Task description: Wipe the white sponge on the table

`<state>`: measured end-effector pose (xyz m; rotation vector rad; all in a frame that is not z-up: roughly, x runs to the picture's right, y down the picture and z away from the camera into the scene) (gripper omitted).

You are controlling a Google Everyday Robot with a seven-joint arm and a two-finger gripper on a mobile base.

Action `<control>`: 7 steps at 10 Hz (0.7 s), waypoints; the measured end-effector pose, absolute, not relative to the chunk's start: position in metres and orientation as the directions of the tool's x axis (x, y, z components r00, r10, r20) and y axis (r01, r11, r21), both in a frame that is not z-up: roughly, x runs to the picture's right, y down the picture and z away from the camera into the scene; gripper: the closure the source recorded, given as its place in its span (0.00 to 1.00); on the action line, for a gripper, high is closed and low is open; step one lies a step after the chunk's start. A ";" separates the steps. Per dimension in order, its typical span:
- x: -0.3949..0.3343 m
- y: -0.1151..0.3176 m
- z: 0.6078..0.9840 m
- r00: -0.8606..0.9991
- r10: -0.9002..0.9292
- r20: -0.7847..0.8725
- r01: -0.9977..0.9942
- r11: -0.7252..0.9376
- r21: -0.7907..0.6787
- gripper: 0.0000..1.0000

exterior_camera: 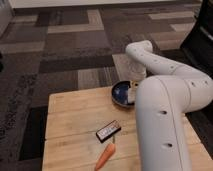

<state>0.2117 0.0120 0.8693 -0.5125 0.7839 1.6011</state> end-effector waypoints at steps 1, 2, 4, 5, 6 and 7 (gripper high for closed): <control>0.200 0.019 0.863 -0.149 0.672 -0.725 -0.983 -0.018 0.185 1.00; 0.187 0.017 0.862 -0.109 0.679 -0.726 -0.987 0.011 0.158 1.00; 0.136 0.002 0.859 0.030 0.703 -0.711 -0.993 0.099 0.056 1.00; 0.114 -0.007 0.863 0.090 0.711 -0.697 -0.990 0.139 0.014 1.00; 0.110 -0.012 0.868 0.103 0.717 -0.690 -0.989 0.149 0.007 1.00; 0.110 -0.016 0.872 0.102 0.721 -0.685 -0.989 0.149 0.009 1.00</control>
